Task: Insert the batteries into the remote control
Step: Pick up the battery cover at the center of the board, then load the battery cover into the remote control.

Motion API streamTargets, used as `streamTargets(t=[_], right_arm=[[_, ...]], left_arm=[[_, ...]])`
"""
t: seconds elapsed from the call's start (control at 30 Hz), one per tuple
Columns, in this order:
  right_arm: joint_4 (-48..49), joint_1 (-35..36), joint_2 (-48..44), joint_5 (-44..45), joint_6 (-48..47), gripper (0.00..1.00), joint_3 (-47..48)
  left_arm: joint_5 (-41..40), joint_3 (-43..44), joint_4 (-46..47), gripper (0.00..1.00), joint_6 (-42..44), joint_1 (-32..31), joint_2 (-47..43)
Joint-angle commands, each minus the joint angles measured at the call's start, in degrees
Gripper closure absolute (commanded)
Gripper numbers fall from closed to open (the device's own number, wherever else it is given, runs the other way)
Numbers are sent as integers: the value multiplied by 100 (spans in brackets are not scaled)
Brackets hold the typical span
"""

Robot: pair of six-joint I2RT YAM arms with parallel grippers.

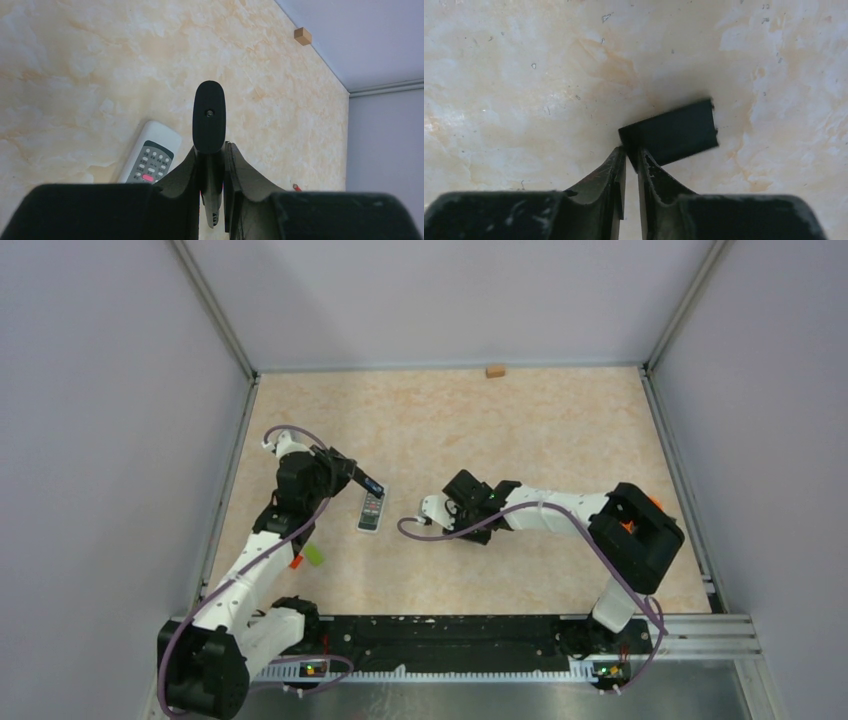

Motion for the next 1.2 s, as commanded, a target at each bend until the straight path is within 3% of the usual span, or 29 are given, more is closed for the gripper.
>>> streamTargets(t=[0.0,0.07,0.2,0.3,0.43,0.7,0.87,1.17], right_arm=[[184,52,188,-152,22,92,224],[240,24,176,-170,182,100,237],[631,-241,-215,-476,868,100,229],[1029,-628,-691,-987,1933,100,257],[2199,-1056,-1519,-1792,4002,100,-60],[5964,-1060,-2533,-1806,8640,100,-1185],[7410,-634,-2425,-1164,9698,100,-1222],[10183,-191,-1135,-572,11230,100,-1225]], left_arm=[[102,83,313,100,-17,35,-43],[172,67,372,100,-14,35,-47],[573,-11,600,100,-19,30,-27],[1057,-51,893,100,-27,35,70],[1809,-113,1554,100,-259,34,263],[2709,-319,3202,100,-1399,-26,602],[2556,-531,4143,100,-2013,-155,581],[2472,-380,4199,100,-2368,-212,400]])
